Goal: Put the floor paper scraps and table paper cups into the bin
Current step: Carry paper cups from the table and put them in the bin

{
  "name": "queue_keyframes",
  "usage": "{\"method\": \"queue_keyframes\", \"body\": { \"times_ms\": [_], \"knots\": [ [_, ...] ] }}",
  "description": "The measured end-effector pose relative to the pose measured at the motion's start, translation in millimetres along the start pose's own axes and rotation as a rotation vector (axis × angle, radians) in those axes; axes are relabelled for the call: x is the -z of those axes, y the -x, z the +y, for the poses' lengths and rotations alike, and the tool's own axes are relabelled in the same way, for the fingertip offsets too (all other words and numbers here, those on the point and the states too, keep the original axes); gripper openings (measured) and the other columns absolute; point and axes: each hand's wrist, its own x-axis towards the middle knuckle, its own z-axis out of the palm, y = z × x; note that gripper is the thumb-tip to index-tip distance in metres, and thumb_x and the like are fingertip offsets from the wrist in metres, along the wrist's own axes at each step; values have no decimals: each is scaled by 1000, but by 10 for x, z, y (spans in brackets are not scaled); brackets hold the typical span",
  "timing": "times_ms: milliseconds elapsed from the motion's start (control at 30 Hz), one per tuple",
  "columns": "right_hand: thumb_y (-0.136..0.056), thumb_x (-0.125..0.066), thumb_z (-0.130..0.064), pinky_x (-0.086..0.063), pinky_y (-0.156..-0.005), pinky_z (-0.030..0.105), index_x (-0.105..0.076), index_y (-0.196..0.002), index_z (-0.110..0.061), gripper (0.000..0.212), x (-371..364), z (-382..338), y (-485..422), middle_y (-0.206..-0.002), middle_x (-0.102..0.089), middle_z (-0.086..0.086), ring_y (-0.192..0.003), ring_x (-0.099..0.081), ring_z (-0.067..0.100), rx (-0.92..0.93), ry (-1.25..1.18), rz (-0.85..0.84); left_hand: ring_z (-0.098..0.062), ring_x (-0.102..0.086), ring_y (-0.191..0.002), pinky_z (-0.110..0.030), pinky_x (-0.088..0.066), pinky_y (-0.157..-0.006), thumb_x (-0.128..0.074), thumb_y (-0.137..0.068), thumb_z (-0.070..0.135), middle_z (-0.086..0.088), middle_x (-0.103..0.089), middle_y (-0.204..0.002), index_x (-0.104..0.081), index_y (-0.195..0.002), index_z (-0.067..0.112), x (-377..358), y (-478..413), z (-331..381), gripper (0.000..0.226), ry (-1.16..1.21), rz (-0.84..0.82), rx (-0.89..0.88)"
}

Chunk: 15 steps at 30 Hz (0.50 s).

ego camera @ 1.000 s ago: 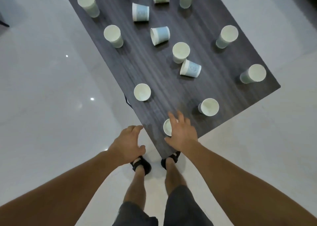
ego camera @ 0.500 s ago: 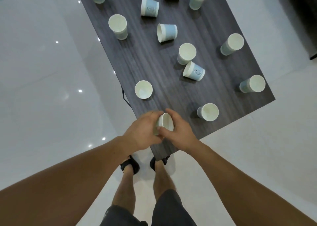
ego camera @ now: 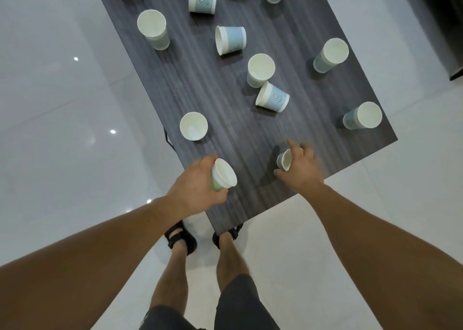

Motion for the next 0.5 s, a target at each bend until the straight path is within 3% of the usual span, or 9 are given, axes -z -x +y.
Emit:
{"method": "queue_keyframes", "body": {
  "times_ms": [100,200,500],
  "knots": [
    [-81,-72,-28,-49,-92,46,-36,-144,-25,72,-60,-114,87,-139,-37,11,-119,-49,37,55,-14,-13,-19,-54,-101,-41,-51,-85,-76,-69,32,0,-55,-111,-45,-123,23,74,25,56,62,-10,38,9],
    [-82,-68,-32,-48,-86,43,-32,-145,-26,73,-40,-431,360,-136,-37,9,-116,-48,34,155,-1,-15,-18,-54,-100,-40,-51,-86,-76,-71,29,0,-55,-112,-46,-123,20,280,153,146,61,3,85,24],
    [-82,-69,-31,-41,-87,36,-34,-143,-21,71,714,-1591,1414,-137,-39,5,-118,-47,29,498,-11,-1,-19,-58,-92,-38,-52,-78,-76,-72,29,3,-56,-106,-44,-119,21,1236,1063,386,58,86,247,48]
  ]
}}
